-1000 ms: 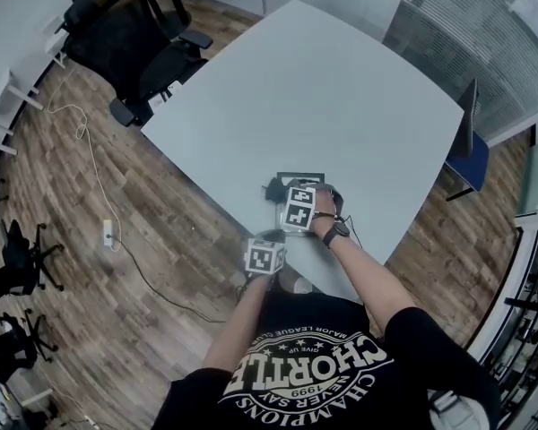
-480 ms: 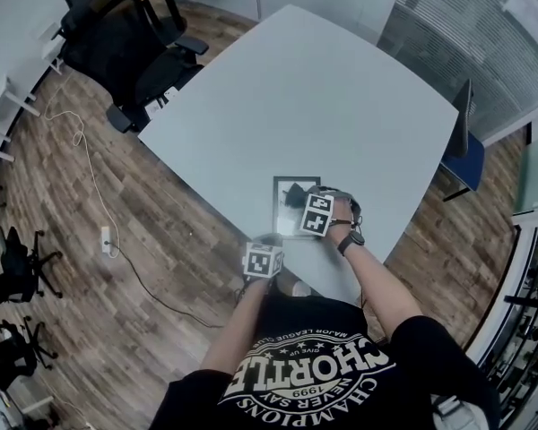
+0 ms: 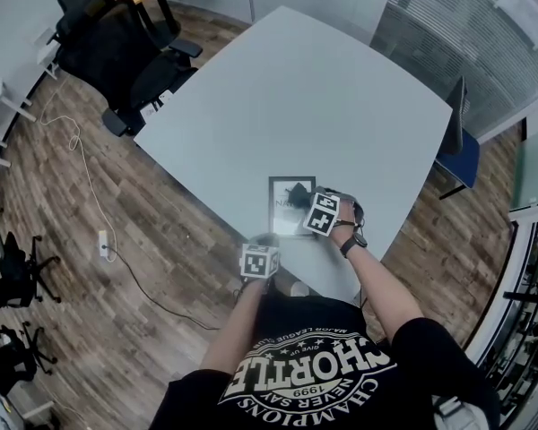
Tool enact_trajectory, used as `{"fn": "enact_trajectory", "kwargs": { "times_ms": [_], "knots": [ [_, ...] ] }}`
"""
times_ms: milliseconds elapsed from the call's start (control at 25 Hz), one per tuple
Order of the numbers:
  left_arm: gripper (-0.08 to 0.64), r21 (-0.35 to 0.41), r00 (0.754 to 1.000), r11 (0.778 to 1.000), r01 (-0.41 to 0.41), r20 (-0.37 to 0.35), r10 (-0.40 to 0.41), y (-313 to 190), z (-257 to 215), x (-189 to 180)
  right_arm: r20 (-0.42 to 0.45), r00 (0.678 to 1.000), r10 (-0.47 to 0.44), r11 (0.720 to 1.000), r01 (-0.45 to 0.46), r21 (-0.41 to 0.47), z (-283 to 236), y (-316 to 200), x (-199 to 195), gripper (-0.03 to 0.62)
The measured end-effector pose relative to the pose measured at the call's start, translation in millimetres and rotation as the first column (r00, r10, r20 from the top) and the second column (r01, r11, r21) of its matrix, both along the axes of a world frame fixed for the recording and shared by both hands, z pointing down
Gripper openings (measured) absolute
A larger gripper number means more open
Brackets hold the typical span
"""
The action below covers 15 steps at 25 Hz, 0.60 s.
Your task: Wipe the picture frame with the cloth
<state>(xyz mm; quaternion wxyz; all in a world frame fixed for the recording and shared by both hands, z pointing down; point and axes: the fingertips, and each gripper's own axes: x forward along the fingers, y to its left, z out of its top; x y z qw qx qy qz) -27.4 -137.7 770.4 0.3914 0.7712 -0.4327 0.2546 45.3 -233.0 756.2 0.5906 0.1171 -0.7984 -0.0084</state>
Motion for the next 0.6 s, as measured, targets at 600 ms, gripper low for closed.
{"fn": "enact_trajectory", "kwargs": {
  "times_ms": [600],
  "knots": [
    [0.005,0.007,1.000,1.000,0.013,-0.022,-0.013,1,0,-5,0.095,0.985,-0.141,0.988,0.147,-0.054,6,24,-106,0.075]
  ]
}}
